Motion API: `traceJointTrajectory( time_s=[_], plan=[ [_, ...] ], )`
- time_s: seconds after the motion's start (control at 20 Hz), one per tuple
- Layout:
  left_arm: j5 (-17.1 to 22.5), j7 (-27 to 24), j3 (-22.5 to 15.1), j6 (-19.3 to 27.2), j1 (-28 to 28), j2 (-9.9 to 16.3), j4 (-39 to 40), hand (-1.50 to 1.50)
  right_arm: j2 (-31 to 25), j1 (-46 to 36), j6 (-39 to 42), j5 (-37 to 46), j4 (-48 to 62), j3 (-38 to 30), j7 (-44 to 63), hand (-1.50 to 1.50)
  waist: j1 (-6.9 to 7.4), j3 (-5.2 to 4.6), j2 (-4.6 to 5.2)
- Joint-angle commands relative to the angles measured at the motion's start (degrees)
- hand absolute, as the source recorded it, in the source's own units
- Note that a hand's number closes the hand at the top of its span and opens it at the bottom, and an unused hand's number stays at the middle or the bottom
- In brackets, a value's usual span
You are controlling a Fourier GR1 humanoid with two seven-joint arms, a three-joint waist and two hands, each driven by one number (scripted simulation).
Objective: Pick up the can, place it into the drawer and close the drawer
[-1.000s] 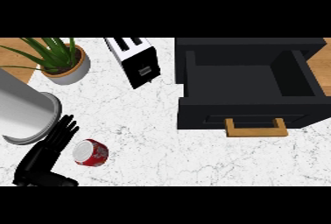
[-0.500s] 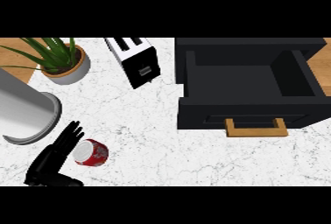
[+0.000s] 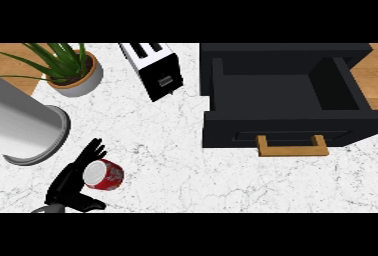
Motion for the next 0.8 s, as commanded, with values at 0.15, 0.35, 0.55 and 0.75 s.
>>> traceJointTrajectory(
  time_s=[0.15, 0.35, 0.55, 0.75],
  plan=[
    [2.98, 0.33, 1.26, -2.09, -3.83, -0.47, 5.22, -1.50, -0.59, -0.44, -1.07, -2.97, -3.79, -1.13, 4.48, -1.50, 0.00, -0.02, 0.00],
    [3.86, 4.45, -1.10, -1.12, -2.89, -5.38, 1.07, 1.50, 2.48, -1.17, 0.94, 1.93, -1.79, 0.34, 1.71, -1.50, 0.26, 0.02, 0.00],
    [6.78, 9.81, -1.14, -7.54, -3.91, -2.10, -1.58, 1.50, 2.97, 2.19, -0.16, 1.19, -2.69, 2.42, 0.48, -1.50, 0.29, 0.05, -0.11],
    [8.09, 6.99, -2.60, -10.41, -1.67, -3.61, -6.98, 1.50, 3.00, 1.39, 0.35, 0.13, -2.03, 1.30, 0.81, -1.50, 0.51, 0.05, -0.14]
  ],
)
